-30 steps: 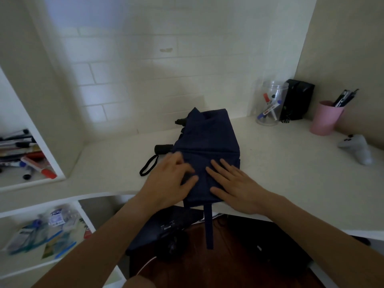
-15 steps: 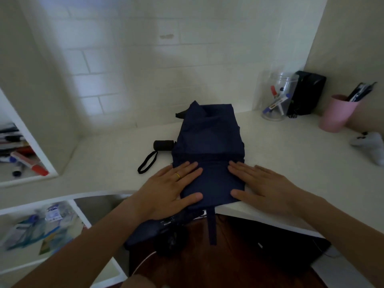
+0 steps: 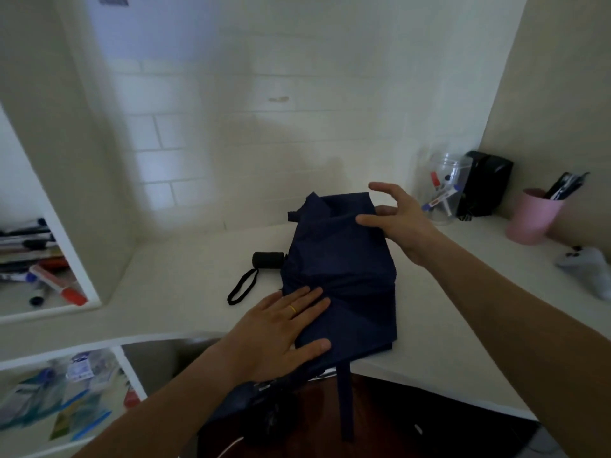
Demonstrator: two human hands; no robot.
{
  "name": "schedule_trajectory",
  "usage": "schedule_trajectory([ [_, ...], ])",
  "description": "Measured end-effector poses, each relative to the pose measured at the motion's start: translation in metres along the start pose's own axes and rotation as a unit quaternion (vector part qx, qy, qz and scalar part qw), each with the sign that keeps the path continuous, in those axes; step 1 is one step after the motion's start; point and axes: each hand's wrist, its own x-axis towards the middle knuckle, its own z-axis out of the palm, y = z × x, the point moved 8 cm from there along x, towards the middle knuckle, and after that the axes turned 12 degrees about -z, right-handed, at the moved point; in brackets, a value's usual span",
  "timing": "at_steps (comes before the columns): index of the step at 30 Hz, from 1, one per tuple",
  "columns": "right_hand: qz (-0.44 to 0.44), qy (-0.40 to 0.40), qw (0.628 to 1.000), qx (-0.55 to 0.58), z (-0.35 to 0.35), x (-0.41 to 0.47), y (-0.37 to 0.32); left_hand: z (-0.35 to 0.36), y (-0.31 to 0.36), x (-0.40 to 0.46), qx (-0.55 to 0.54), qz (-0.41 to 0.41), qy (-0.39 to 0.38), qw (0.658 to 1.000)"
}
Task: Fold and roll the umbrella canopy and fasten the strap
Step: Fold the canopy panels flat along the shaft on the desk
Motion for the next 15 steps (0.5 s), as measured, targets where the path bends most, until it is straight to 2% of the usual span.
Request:
schedule_trajectory([
  [7, -0.096, -0.008, 0.995, -0.031, -0.017, -0.056, -0.04, -0.003, 0.001, -0.001, 0.003, -0.001, 0.002, 1.0],
  [11, -0.124, -0.014, 0.99, -0.065, -0.016, -0.1, -0.029, -0.007, 0.003, -0.006, -0.011, -0.002, 0.037, 0.999],
  [13, -0.128, -0.018, 0.987, -0.097, -0.013, -0.116, -0.015, -0.019, 0.006, -0.018, -0.044, -0.015, 0.127, 0.991],
  [15, -0.128, -0.009, 0.985, -0.112, -0.012, -0.129, -0.003, -0.043, 0.004, -0.041, -0.094, -0.061, 0.274, 0.955],
])
